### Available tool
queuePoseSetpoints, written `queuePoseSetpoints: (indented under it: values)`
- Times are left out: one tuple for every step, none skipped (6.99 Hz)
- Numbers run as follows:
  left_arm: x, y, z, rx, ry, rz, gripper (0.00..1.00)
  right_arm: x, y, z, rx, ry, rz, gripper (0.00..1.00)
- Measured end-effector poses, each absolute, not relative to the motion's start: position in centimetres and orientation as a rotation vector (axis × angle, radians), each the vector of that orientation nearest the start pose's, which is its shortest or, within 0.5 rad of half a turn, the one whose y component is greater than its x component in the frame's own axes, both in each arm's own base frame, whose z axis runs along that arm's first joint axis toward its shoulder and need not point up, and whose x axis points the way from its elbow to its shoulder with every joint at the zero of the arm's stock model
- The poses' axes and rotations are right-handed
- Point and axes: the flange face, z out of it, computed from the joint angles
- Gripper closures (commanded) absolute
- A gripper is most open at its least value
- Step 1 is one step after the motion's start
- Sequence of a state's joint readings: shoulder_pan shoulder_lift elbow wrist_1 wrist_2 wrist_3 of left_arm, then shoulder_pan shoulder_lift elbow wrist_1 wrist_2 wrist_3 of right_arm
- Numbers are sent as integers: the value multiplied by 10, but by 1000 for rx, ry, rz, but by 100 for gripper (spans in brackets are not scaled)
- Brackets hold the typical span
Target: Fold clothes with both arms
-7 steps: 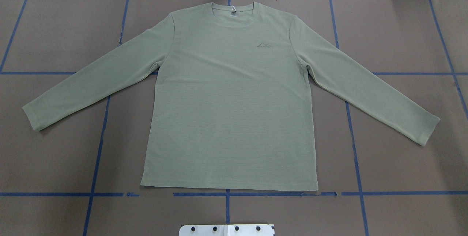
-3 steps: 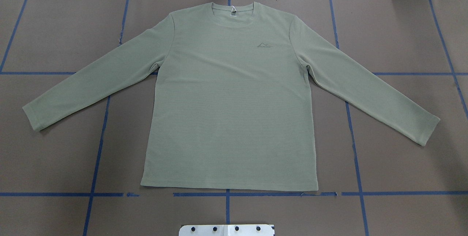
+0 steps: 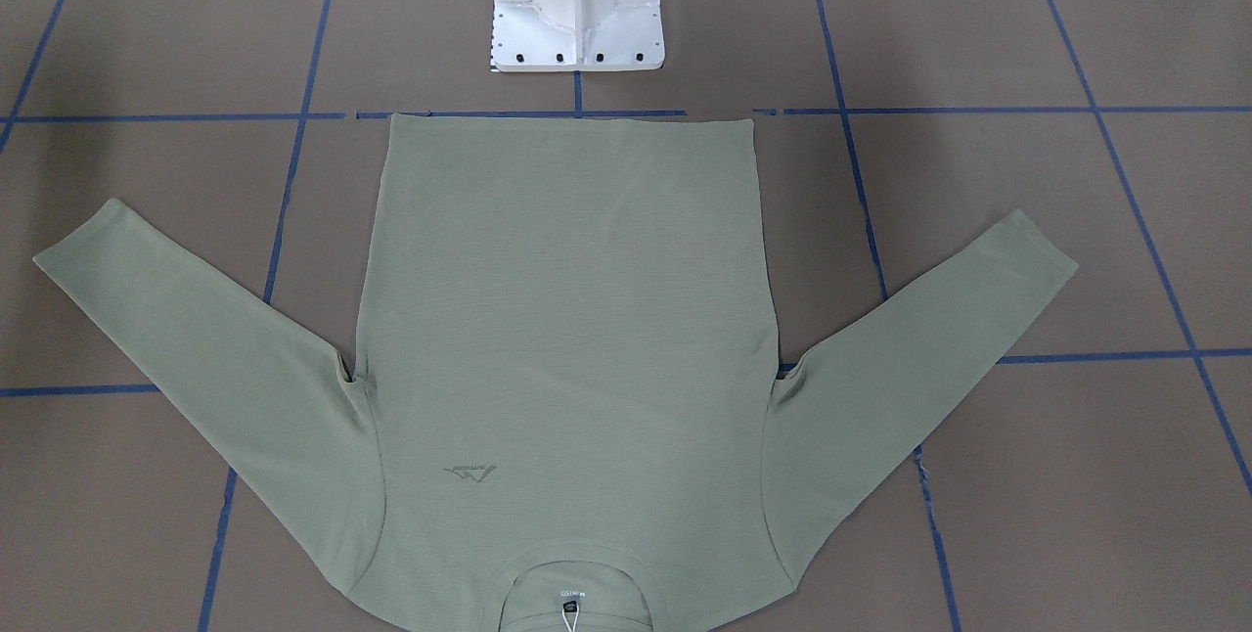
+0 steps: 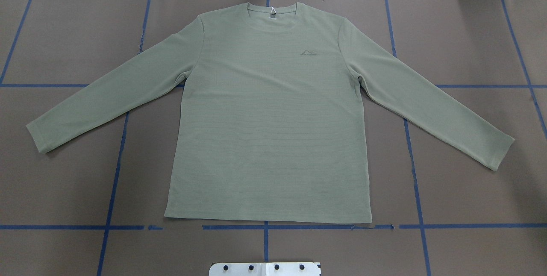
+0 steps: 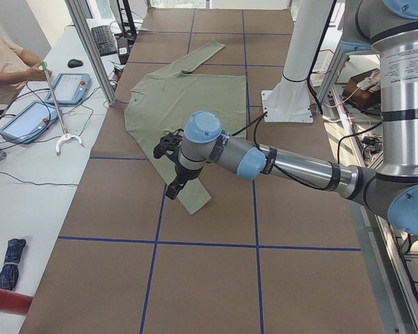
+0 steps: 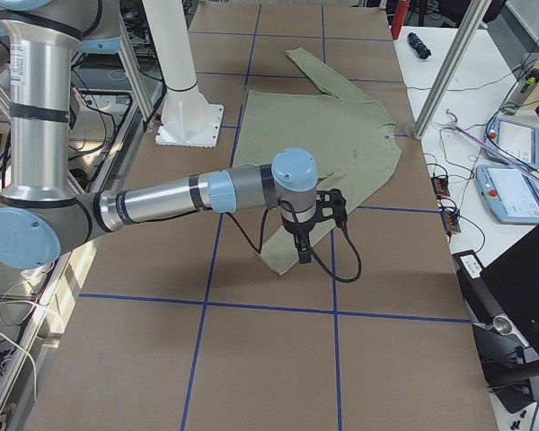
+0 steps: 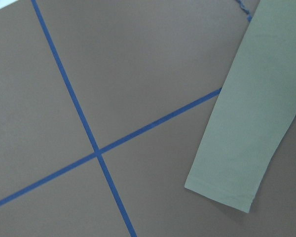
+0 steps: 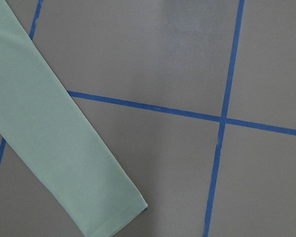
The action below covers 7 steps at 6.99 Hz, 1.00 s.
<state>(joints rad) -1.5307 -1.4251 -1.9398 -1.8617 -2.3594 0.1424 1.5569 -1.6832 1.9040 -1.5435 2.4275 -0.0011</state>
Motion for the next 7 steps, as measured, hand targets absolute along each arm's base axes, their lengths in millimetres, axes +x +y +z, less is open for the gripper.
queuePoseSetpoints:
  values:
    - [-46,-445,508,564,746,384,0,44,-446,542,264,-876,-105,0]
    - [-46,-444,509,581,746,392,0,27,-440,548,276,-893,-55,0]
    - [-46,-444,509,588,747,396,0,2,-427,556,291,-900,6,4]
    - [-46,-444,509,590,747,398,0,-26,-413,566,297,-917,76,11]
    - [-46,-444,510,591,746,399,0,-54,-400,586,303,-924,132,21]
    - [-46,-444,510,591,746,400,0,-78,-391,610,315,-924,162,24]
    - [-46,-444,510,591,747,400,0,-99,-384,628,323,-918,179,29]
